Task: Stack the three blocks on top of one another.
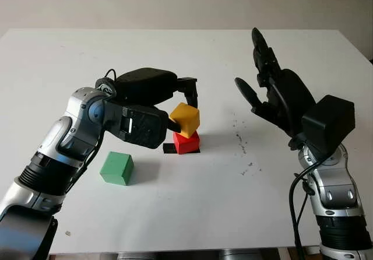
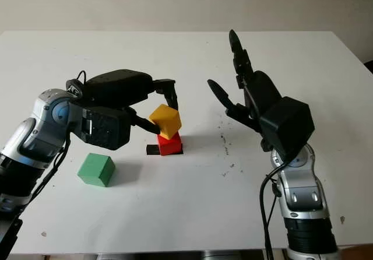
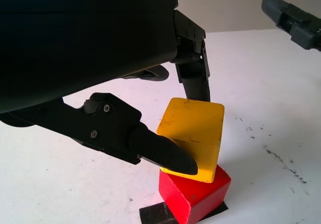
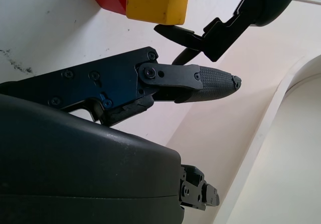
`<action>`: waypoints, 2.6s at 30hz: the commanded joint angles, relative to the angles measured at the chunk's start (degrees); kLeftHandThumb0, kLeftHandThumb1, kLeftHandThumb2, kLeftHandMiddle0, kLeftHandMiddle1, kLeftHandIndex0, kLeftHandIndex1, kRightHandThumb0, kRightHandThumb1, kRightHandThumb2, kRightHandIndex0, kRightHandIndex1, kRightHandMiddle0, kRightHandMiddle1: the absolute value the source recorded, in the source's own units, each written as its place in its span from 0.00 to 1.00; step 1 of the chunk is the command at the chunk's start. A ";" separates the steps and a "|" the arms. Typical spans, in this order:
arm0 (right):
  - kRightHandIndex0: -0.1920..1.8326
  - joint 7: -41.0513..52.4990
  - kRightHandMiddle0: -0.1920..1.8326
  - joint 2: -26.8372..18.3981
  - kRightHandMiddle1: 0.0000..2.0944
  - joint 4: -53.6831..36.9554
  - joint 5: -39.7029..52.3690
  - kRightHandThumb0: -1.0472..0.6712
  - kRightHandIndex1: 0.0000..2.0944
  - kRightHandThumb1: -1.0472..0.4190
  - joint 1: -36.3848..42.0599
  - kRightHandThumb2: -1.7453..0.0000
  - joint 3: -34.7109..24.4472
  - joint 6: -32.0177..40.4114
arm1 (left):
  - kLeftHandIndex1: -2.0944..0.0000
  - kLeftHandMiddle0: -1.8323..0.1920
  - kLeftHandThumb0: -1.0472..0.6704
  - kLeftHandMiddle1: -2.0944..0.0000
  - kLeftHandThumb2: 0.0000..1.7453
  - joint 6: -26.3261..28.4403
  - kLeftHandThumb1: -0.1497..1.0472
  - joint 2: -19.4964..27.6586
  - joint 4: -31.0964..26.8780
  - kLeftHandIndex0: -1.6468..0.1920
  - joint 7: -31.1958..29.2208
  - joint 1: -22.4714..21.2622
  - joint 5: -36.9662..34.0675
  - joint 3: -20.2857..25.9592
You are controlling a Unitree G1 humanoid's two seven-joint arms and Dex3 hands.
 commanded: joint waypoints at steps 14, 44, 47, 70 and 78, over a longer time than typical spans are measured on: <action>0.00 -0.26 0.02 0.25 0.03 -1.63 0.29 0.22 0.00 0.00 0.51 0.75 -0.35 0.84 | 0.36 0.77 0.31 0.98 0.10 -0.13 1.00 0.23 0.59 0.79 -0.71 -0.83 -0.51 -0.15; 0.00 -0.24 0.02 0.14 0.03 -0.57 -0.58 0.22 0.00 0.00 -0.40 0.75 0.08 -0.03 | 1.00 1.00 0.14 1.00 0.03 11.99 0.93 1.83 -8.01 1.00 -3.21 1.79 -8.29 9.29; 0.00 -0.02 0.02 0.16 0.03 -0.29 -0.40 0.22 0.00 0.00 -0.47 0.74 0.05 -0.18 | 1.00 1.00 0.14 1.00 0.03 12.23 0.93 2.53 -8.30 1.00 -1.56 2.85 -12.38 13.91; 0.00 -1.16 0.01 0.65 0.02 -0.17 0.59 0.23 0.00 0.00 0.68 0.71 -1.74 -0.25 | 0.96 0.99 0.12 0.97 0.02 5.27 0.92 13.79 -30.40 0.83 -1.55 44.64 -22.12 40.36; 0.00 -0.55 0.02 0.51 0.02 -0.42 1.17 0.24 0.00 0.00 0.58 0.72 -2.03 0.29 | 0.97 1.00 0.14 1.00 0.02 9.19 0.86 16.96 -34.53 0.84 -4.05 48.26 -18.25 38.16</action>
